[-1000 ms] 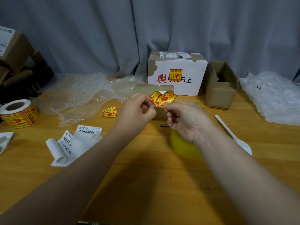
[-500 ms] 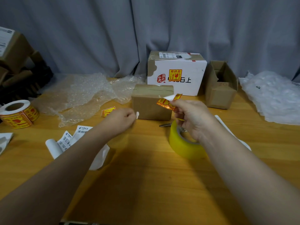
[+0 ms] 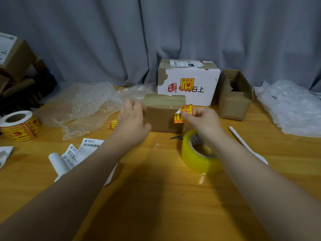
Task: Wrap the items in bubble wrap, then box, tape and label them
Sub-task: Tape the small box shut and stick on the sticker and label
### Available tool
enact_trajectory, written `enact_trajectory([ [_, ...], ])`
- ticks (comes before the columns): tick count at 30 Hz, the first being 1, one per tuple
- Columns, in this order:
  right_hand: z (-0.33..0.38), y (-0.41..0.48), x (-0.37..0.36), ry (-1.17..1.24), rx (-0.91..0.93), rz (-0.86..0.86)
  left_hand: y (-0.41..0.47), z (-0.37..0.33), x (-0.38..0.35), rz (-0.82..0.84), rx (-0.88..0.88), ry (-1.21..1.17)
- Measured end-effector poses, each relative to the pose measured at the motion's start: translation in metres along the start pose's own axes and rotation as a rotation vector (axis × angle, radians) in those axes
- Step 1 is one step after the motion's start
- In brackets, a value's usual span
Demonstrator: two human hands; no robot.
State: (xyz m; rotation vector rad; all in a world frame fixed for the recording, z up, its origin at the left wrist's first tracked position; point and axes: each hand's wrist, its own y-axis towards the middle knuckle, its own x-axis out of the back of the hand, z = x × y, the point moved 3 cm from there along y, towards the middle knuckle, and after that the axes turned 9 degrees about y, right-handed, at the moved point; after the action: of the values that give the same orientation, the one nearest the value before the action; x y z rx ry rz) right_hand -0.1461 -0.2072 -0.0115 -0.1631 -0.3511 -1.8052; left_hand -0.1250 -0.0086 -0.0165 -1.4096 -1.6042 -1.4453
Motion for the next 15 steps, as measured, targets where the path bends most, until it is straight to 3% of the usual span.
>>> enact_trajectory([
  [2, 0.0, 0.004, -0.006, 0.066, -0.022, 0.037, 0.013, 0.0, -0.001, -0.029, -0.023, -0.124],
  [5, 0.005, 0.009, -0.015, 0.198, -0.051, 0.02, 0.033, -0.002, -0.017, 0.161, -0.113, -0.24],
  [7, 0.008, 0.014, -0.016, 0.231, -0.069, 0.011, 0.044, -0.005, -0.02, 0.12, -0.14, -0.269],
  [15, -0.003, 0.03, -0.017, 0.159, -0.102, -0.017, 0.08, -0.023, -0.007, 0.021, -0.153, 0.01],
])
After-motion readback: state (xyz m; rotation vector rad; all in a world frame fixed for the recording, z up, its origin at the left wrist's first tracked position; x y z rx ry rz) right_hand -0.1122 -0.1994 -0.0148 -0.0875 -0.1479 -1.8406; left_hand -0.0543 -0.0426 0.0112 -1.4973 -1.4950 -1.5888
